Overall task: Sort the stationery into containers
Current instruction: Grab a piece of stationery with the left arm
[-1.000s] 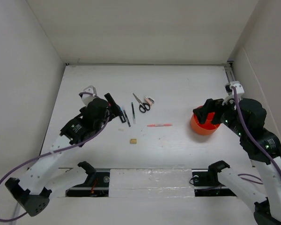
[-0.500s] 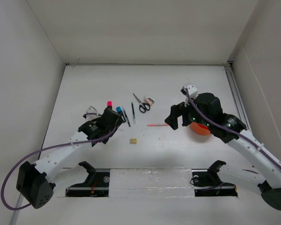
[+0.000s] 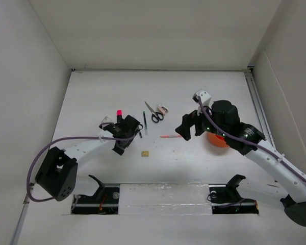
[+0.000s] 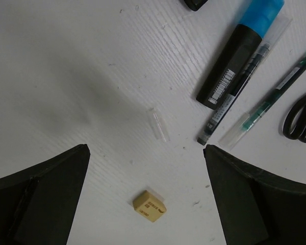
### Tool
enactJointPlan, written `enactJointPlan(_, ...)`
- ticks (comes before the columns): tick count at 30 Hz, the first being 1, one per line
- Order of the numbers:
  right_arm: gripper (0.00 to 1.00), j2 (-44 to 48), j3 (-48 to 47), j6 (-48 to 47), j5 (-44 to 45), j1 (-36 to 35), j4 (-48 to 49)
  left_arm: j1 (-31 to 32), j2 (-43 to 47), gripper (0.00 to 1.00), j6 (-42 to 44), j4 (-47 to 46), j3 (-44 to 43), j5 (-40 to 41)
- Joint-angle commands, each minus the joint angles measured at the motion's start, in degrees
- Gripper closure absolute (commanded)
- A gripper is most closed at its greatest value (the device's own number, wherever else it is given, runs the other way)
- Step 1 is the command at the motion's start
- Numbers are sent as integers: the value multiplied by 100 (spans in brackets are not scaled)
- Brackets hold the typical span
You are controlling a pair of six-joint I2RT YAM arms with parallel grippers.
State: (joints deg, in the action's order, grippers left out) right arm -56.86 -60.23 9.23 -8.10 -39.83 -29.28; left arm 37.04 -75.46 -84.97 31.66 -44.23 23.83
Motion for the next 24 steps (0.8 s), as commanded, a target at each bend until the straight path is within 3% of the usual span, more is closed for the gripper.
enactJointPlan(1,0,210,-33,-193,-104,-51,388,-213,-126,8,-363,-255,-174,236)
enactJointPlan(13,0,386,204,-80,-52,-51,519,-381,-1023,30,-187,-310,-525,-159)
enactJointPlan(24,1,694,257,-18,142,-51,572,-381,-1155,60,-187,-73,-630,-274)
